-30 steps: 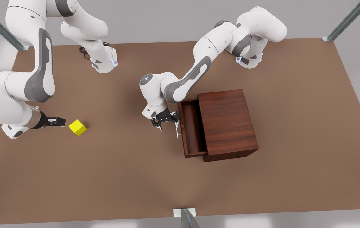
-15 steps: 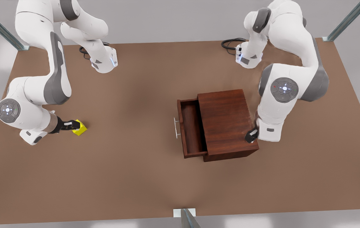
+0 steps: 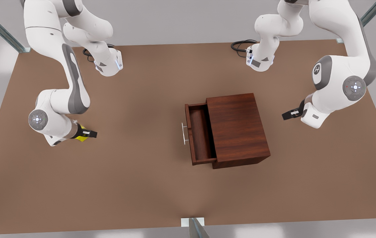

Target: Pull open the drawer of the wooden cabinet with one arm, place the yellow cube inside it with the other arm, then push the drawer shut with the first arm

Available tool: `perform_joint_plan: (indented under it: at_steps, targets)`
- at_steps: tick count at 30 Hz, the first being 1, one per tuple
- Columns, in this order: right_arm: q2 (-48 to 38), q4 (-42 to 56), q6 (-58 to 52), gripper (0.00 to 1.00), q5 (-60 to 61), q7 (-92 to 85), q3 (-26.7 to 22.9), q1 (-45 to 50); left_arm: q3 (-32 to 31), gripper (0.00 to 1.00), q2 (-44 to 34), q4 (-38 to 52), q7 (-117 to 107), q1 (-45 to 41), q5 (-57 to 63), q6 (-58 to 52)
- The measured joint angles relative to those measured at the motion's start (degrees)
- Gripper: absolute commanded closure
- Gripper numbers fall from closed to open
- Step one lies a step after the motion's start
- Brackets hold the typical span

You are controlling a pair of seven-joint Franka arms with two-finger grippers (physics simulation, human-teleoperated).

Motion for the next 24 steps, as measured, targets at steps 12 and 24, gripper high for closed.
perform_joint_plan:
  at_steps: [12, 24]
  targets:
    - [2.3, -7.5, 15.6, 0.0, 1.7, 11.5, 0.1, -10.3, 0.7, 0.0, 1.8, 1.9, 10.7, 2.0, 0.0, -0.2]
    - [1.3, -15.9, 19.0, 0.0, 1.8, 15.7, 0.2, -14.6, 0.6, 0.0, 1.8, 2.1, 16.0, 2.0, -0.1, -0.1]
